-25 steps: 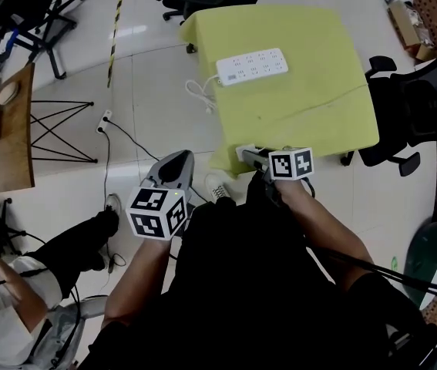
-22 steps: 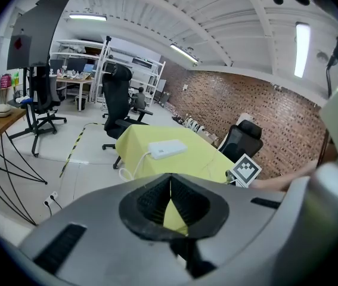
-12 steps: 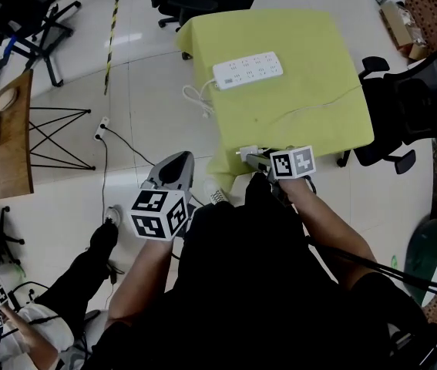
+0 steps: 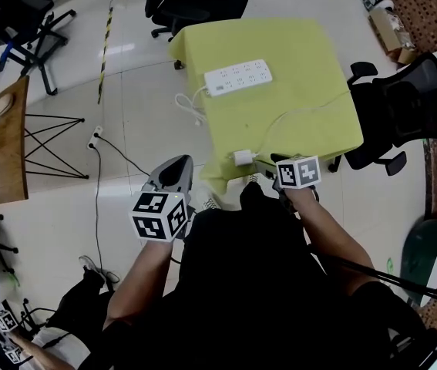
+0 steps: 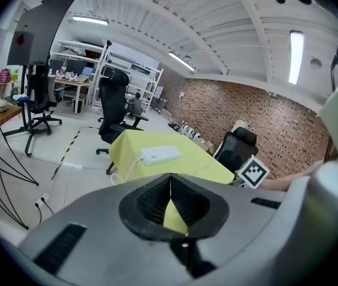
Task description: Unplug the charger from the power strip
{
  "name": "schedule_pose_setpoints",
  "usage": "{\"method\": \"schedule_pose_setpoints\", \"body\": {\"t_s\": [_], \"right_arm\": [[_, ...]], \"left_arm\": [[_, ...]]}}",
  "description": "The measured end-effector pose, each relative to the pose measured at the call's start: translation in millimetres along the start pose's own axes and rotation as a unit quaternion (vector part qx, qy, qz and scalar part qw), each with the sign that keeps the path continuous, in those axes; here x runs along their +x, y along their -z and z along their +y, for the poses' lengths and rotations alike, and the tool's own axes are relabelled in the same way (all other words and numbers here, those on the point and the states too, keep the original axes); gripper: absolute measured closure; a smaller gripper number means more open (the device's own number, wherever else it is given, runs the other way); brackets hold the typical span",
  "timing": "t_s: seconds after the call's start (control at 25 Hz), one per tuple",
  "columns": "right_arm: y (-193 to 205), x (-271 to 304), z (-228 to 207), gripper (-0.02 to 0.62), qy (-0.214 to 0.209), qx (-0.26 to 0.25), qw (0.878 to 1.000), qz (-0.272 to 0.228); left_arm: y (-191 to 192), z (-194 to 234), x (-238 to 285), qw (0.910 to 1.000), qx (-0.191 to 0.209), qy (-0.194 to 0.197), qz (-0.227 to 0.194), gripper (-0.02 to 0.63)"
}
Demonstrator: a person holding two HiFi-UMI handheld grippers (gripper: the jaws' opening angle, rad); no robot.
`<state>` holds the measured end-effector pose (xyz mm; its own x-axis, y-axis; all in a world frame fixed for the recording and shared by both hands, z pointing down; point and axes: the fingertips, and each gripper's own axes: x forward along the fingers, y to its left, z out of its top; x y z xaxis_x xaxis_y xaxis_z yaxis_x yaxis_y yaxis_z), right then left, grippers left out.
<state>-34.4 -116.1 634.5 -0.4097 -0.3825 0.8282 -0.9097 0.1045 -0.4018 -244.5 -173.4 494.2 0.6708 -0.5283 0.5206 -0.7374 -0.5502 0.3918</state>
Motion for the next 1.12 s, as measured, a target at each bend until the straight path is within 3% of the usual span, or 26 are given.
{"method": "schedule_pose_setpoints", "body": {"t_s": [0.12,0.4,0.48,0.64,0.72,0.84,1.12], "right_arm": [[-16,-22,-1,0.368,-0.006,-0.007,0.999,-0.046],[-76,-103,21,0.582,-0.053,-0.075,0.979,-0.18],[-94,-135,29,0.592,-0.078,-0.095,0.965,-0.23],[-115,-206,51,0.594,-0.151,-0.141,0.924,-0.321],[-108,-232,47,0.594,-0.168,-0.17,0.913,-0.331],[-82,-254,34,0.594,-0.183,-0.201,0.907,-0.321],[-25,-272,-15,0.594,-0.204,-0.205,0.915,-0.281]], "left_arm": [[-2,-10,3,1.0,0.006,0.002,-0.005,0.598],[-23,-44,-2,0.9984,0.021,-0.021,-0.047,0.598],[-31,-61,-5,0.9974,0.021,-0.029,-0.062,0.598],[-46,-109,-8,0.9946,0.014,-0.034,-0.097,0.598],[-46,-141,-1,0.9931,0.009,-0.037,-0.111,0.598],[-35,-187,9,0.9919,0.011,-0.042,-0.119,0.598],[12,-243,8,0.988,-0.019,-0.088,-0.125,0.598]]}}
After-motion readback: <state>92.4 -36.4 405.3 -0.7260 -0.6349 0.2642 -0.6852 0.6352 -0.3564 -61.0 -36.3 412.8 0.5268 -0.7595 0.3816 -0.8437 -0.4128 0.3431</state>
